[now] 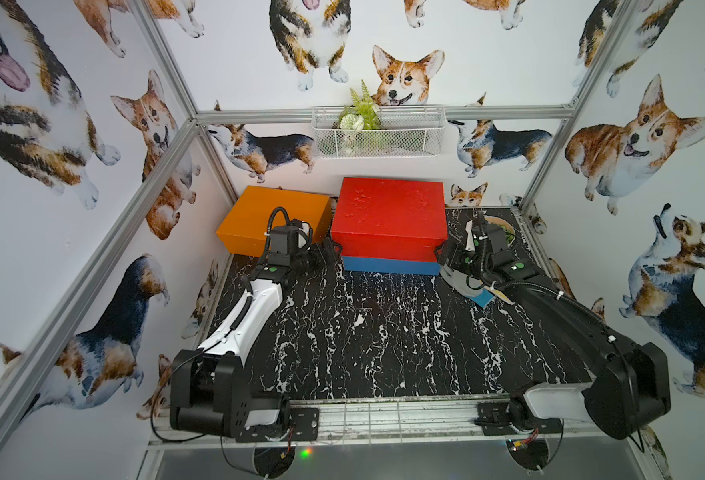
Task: Stack the shoeboxes
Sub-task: Adjust the shoebox.
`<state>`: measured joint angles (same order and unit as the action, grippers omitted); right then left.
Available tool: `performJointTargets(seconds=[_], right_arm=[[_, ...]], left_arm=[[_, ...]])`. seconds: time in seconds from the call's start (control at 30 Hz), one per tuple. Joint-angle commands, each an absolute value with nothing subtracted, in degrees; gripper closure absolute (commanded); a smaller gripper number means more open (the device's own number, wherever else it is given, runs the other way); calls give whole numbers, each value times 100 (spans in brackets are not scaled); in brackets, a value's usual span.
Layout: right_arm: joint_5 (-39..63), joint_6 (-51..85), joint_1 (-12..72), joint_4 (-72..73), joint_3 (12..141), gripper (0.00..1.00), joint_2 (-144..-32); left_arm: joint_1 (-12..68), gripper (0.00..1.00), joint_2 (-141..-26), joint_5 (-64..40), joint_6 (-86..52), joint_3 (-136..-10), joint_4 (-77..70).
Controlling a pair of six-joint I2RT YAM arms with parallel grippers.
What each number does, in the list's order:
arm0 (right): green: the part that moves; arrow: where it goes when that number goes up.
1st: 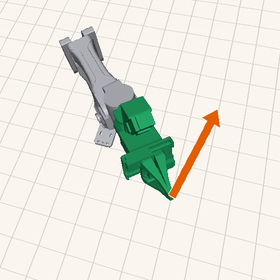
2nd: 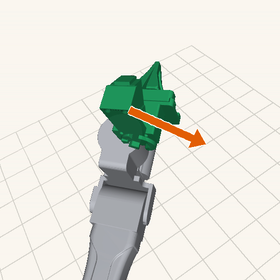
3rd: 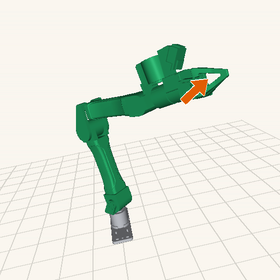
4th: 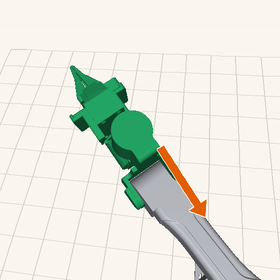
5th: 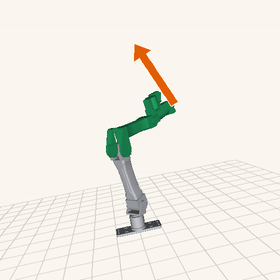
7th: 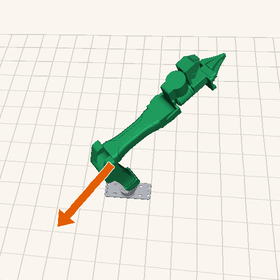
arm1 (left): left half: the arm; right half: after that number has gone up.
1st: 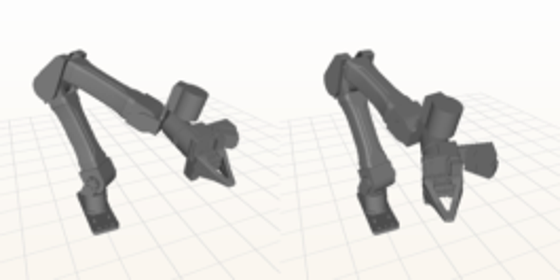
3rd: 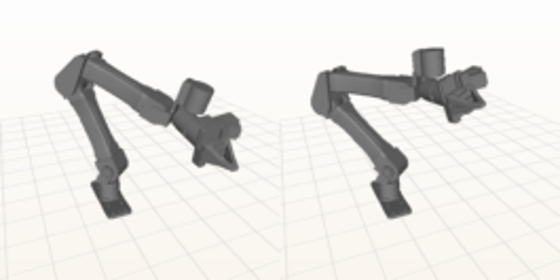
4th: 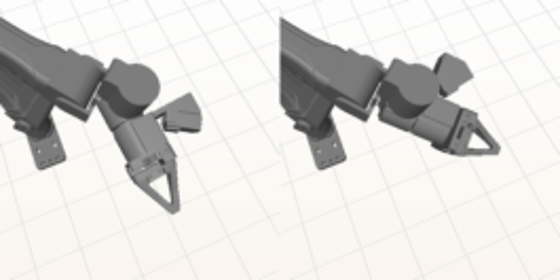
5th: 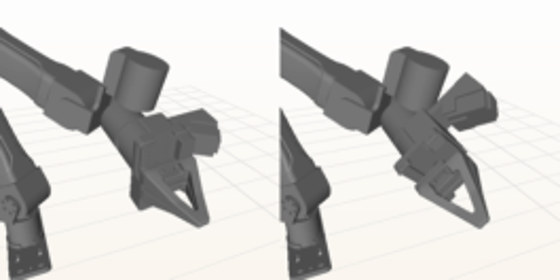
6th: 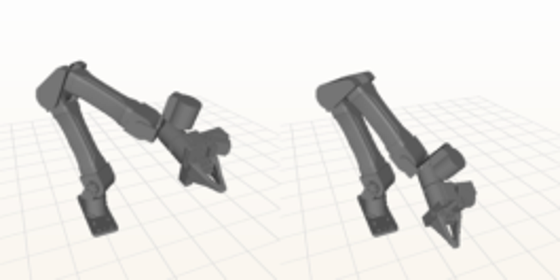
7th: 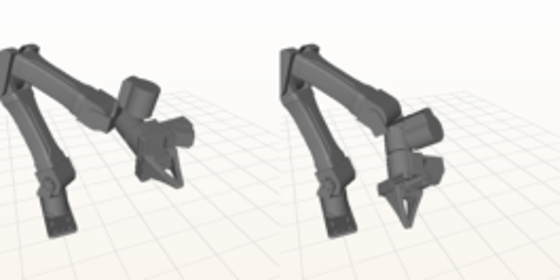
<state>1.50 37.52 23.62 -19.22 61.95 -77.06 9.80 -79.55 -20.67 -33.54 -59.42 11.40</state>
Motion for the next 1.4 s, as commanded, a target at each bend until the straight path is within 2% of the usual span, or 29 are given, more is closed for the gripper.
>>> performJointTargets(seconds=[0.0, 0.27, 0.4, 0.53, 0.7, 0.87, 1.03, 1.37], right_arm=[[101, 3900, 2301, -1655, 6492, 6, -8132], [371, 4007, 1983, -1611, 6808, 9, -8697], [428, 3982, 1934, -1584, 6829, 9, -8754], [503, 3990, 1934, -1582, 6711, 10, -8598], [552, 4054, 1808, -1649, 6492, 9, -7956], [556, 4168, 1516, -1848, 6632, 8, -7414], [540, 4084, 1468, -2202, 7409, 8, -7771], [865, 3924, 1415, -2554, 9119, 10, -9451]], left_arm=[[989, 0, -8309, -1966, -3238, -6273, 1098], [989, 0, -9243, -1969, -3103, -6954, 1168], [980, 0, -9362, -2005, -3121, -7036, 1151], [984, 0, -9210, -2107, -3111, -6946, 1106], [948, 0, -8446, -2072, -3198, -6697, 1002], [599, 0, -8080, -2233, -3446, -6970, 1011], [527, 0, -8824, -2495, -3426, -8036, 1358], [736, 0, -10668, -2714, -3393, -9833, 1798]])
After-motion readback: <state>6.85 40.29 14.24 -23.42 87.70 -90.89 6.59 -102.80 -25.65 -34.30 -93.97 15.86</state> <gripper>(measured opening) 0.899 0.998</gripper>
